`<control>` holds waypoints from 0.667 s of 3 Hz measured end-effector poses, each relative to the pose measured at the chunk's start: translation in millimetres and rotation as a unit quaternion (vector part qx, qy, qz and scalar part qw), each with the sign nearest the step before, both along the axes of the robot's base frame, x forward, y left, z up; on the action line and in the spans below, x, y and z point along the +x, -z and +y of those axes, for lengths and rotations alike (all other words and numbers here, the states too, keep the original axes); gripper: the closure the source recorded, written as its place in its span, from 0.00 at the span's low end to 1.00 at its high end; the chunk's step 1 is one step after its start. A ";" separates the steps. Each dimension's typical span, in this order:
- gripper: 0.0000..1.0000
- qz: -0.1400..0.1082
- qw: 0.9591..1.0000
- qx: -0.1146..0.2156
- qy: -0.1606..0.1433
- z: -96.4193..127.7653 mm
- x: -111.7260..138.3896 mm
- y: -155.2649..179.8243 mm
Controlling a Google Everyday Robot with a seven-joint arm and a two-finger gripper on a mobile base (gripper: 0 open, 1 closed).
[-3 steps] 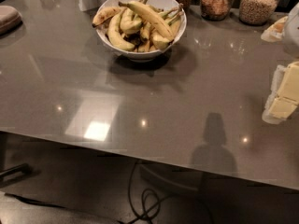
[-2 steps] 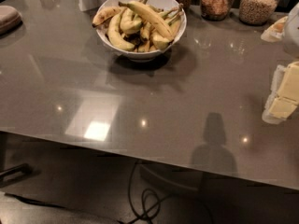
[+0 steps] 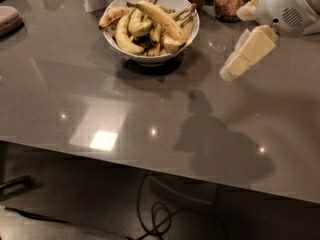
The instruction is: Pick banana from white bowl
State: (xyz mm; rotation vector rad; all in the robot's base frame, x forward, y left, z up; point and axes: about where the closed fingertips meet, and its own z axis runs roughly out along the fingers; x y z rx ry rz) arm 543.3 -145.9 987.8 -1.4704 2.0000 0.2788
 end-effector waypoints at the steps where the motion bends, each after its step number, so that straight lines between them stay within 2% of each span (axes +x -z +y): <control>1: 0.00 -0.007 0.993 0.120 -0.018 34.8 51.8 -7.0; 2: 0.00 -0.007 0.993 0.120 -0.018 34.9 51.9 -7.0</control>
Offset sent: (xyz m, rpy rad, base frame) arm 0.0396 0.0282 0.0064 0.1785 -0.0182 0.0287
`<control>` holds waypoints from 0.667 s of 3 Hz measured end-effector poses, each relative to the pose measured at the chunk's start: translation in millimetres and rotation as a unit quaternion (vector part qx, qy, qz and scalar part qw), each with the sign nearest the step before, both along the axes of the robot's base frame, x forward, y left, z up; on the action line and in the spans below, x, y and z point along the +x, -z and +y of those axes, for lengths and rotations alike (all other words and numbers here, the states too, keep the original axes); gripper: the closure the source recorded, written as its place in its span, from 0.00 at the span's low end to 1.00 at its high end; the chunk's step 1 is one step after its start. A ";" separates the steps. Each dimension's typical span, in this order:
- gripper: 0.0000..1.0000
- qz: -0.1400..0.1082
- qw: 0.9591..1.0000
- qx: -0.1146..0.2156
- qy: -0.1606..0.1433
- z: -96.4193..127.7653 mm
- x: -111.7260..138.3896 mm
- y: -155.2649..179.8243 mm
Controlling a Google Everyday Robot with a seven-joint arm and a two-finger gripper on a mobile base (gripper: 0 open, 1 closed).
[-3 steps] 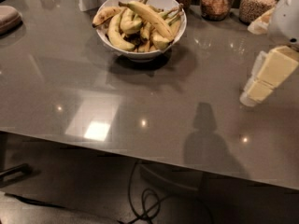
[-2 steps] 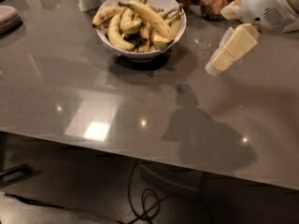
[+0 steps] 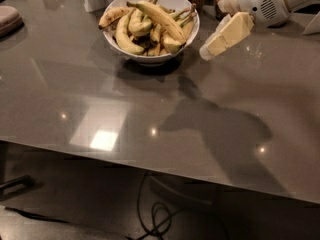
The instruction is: Pick banana from white bowl
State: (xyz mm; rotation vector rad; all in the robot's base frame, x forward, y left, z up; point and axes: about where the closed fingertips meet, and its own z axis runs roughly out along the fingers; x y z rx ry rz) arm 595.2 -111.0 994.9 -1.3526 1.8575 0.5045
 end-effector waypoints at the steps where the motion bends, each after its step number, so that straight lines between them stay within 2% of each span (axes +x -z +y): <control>1: 0.00 -0.031 1.000 -0.004 -0.002 10.3 11.0 -7.2; 2: 0.00 -0.062 0.998 0.003 -0.014 32.3 32.1 -15.9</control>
Offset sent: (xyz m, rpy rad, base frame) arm 0.0575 0.0543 0.0298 0.0234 -0.2050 0.0482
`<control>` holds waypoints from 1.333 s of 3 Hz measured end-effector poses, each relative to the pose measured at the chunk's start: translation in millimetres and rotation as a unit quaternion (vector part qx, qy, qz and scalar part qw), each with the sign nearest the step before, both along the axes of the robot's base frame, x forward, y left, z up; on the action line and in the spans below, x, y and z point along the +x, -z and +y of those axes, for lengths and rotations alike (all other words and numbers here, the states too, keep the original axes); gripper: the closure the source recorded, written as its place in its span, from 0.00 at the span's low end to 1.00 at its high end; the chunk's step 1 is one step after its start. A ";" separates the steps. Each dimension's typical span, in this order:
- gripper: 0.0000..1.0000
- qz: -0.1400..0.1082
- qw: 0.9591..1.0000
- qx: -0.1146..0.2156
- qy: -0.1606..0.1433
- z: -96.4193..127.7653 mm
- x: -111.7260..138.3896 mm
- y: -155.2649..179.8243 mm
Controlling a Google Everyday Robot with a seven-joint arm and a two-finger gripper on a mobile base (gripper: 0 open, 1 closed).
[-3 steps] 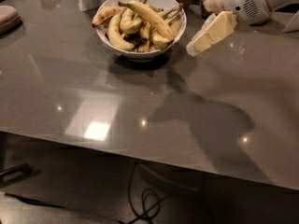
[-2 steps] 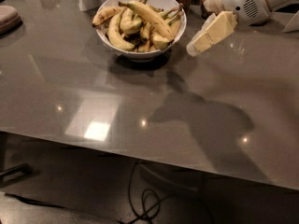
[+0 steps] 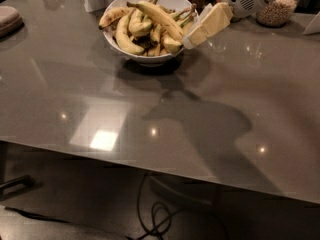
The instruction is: Pick banana from white bowl
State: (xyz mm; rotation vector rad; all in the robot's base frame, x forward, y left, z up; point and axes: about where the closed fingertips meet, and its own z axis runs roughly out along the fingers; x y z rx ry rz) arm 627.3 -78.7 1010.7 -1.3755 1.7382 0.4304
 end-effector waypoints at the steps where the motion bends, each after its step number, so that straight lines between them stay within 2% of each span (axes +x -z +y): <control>1: 0.00 -0.018 1.000 0.004 -0.008 13.5 12.6 -5.1; 2: 0.18 -0.029 0.999 0.016 -0.022 39.4 42.1 -6.5; 3: 0.41 -0.039 0.998 0.028 -0.033 60.0 68.4 -9.2; 4: 0.43 -0.044 0.998 0.031 -0.036 73.6 88.2 -7.8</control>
Offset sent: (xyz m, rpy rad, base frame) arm 0.0872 0.0749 0.0185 0.0705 -0.1057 0.0847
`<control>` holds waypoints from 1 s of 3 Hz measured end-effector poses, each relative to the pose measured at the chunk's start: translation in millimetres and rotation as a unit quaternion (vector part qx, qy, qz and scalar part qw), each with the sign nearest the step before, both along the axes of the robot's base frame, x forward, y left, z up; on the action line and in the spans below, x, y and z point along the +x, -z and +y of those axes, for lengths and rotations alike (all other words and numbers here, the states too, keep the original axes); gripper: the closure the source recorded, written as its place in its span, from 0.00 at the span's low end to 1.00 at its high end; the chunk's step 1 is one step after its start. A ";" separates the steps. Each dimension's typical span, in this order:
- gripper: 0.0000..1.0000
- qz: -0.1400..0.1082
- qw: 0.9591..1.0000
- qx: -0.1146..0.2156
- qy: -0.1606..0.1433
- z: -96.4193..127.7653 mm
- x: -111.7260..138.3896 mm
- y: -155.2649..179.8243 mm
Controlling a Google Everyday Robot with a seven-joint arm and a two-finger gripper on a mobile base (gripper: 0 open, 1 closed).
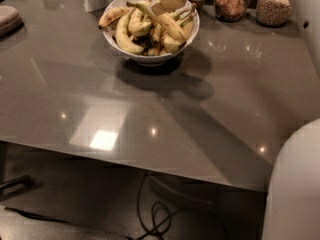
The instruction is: Pick banana from white bowl
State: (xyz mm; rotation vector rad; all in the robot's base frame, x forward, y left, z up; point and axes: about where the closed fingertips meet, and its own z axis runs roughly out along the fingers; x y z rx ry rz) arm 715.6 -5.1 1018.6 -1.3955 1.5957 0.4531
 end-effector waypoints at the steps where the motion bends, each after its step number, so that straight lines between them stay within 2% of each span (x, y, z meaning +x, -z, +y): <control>1: 0.42 -0.003 1.000 -0.002 0.005 5.6 16.3 2.9; 3: 0.43 0.022 0.998 -0.024 0.051 -8.9 40.6 31.4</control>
Offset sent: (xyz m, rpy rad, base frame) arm 0.0481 -0.0148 -0.0231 -0.0475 0.0231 -0.1283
